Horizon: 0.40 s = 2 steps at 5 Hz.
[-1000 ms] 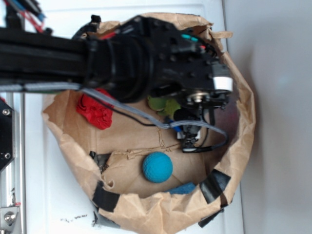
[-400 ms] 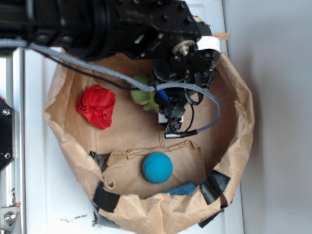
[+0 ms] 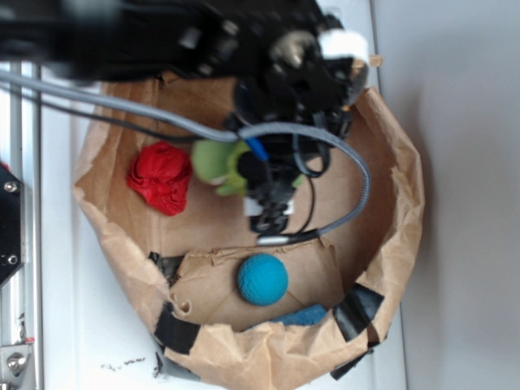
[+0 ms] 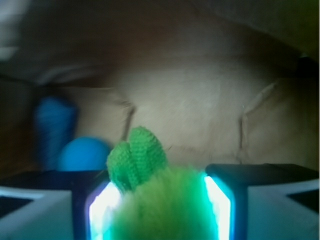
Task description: Grab the green animal.
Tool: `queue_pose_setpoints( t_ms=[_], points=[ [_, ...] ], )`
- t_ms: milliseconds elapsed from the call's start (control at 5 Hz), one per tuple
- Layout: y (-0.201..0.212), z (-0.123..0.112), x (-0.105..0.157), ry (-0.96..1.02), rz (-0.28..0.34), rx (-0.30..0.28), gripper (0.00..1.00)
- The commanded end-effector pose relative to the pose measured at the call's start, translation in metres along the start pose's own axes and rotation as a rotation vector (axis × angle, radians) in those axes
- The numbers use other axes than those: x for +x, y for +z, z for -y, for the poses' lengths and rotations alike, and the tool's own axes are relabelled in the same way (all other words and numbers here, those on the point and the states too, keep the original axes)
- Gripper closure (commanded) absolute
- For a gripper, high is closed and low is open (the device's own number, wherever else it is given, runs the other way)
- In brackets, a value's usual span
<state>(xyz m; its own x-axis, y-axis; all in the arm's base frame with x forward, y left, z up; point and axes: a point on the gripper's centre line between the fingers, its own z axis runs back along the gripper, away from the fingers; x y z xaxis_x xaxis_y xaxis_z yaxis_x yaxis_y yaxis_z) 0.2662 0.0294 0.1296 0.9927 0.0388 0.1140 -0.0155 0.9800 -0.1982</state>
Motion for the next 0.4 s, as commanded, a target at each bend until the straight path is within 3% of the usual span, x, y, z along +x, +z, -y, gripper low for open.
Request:
queue_pose_setpoints(
  t_ms=[0,200],
  points=[
    [0.0585,0.0183,-0.0181,0.029,0.140,0.137,1.00],
    [0.0517,0.0148,-0.0278,0.026,0.215,0.255,0.00]
  ],
)
